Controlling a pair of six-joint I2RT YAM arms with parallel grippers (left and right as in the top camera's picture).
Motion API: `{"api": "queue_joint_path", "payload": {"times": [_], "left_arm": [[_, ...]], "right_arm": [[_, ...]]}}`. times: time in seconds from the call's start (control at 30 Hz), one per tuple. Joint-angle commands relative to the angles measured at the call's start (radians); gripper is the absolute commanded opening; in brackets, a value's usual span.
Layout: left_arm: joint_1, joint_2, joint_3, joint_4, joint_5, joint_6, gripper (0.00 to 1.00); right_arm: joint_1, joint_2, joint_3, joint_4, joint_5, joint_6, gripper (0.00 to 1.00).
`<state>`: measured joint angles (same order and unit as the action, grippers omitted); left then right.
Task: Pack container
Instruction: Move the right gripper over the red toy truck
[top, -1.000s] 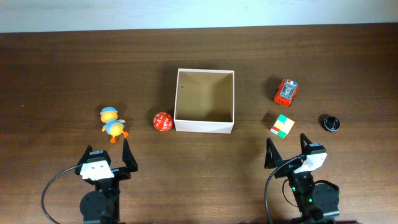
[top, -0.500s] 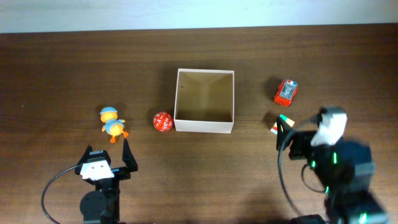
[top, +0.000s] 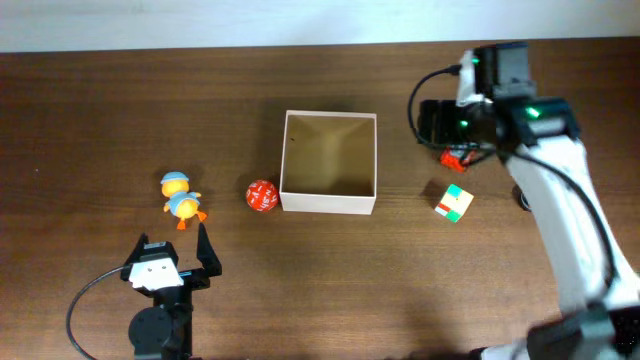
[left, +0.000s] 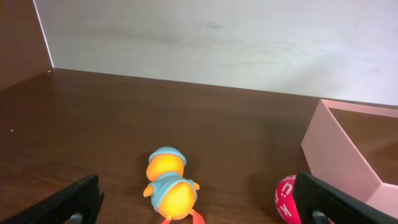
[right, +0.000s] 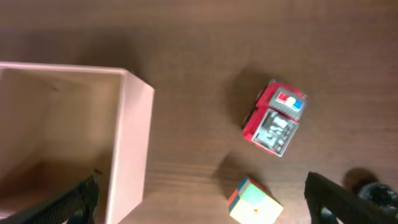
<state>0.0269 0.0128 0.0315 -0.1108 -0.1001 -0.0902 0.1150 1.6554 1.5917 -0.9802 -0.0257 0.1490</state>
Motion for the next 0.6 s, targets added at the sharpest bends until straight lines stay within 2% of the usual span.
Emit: {"api": "queue_joint_path", "payload": {"times": [0.0,0.23,0.43,0.57], "left_arm": [[0.005,-0.006,-0.006,0.003,0.017,0.016,0.99],[0.005,-0.006,-0.006,0.003,0.017,0.016,0.99],[0.005,-0.006,-0.006,0.003,0.017,0.016,0.99],[0.005,-0.006,-0.006,0.003,0.017,0.016,0.99]], "right_arm": [[-0.032,0.084,0.020,0.005,0.004,0.039,1.00],[-0.105,0.205,0.020,0.015,0.034,0.282,1.00],[-0.150,0.222,0.019,0.027,0.068,0.385,0.99],[-0.156,0.242,0.018,0.062,0.068,0.384,0.99]]}}
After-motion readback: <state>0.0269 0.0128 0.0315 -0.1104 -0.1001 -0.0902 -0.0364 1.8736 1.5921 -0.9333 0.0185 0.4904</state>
